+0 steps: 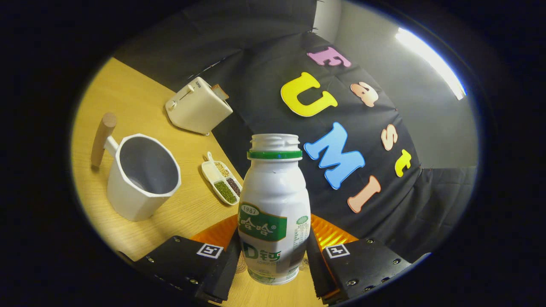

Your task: Take the bottle from table, then pour the juice into the cup, finally place the bottle on the coaster

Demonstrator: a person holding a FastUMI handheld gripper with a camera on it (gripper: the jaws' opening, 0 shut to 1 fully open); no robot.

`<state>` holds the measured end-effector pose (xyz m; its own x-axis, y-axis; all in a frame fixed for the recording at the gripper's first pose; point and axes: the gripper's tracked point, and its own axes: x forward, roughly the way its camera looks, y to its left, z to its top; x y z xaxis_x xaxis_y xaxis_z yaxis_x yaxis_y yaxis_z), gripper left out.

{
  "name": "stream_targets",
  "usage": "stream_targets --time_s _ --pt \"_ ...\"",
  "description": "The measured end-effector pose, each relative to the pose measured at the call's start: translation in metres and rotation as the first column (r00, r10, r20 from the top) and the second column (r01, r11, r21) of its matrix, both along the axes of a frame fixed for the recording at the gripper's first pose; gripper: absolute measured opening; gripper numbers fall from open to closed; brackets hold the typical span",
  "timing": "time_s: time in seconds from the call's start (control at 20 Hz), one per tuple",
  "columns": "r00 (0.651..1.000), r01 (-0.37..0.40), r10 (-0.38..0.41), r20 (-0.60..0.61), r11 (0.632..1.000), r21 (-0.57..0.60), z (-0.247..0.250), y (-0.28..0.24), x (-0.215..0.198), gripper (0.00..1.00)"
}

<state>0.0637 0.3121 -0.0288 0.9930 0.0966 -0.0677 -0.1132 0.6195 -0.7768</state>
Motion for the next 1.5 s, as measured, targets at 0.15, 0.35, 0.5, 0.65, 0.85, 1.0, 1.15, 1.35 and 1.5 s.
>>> stream_targets --time_s 0.15,0.35,0.5,0.65,0.85,1.0,1.15,1.35,1.5 --pt "1.0 -0.004 0.004 0.008 0.998 0.069 0.007 -0.005 -0.001 0.72" --pt "1.0 -0.004 -0.001 0.028 0.984 0.178 0.017 -0.014 -0.005 0.72" --pt "1.0 -0.01 0.002 0.029 0.961 0.278 0.022 -0.02 -0.005 0.72" --pt "1.0 -0.009 0.003 0.018 0.933 0.359 0.025 -0.029 -0.004 0.72" --pt "1.0 -0.012 0.011 0.006 0.891 0.454 0.032 -0.038 -0.002 0.72" --pt "1.0 -0.001 0.013 -0.022 0.872 0.49 0.031 -0.043 0.0 0.72" --pt "0.998 0.003 0.029 -0.05 0.835 0.55 0.029 -0.044 0.002 0.72" --pt "0.994 0.004 0.067 -0.088 0.776 0.631 0.026 -0.041 0.01 0.72" --pt "0.991 0.017 0.076 -0.111 0.748 0.664 0.021 -0.047 0.017 0.72"
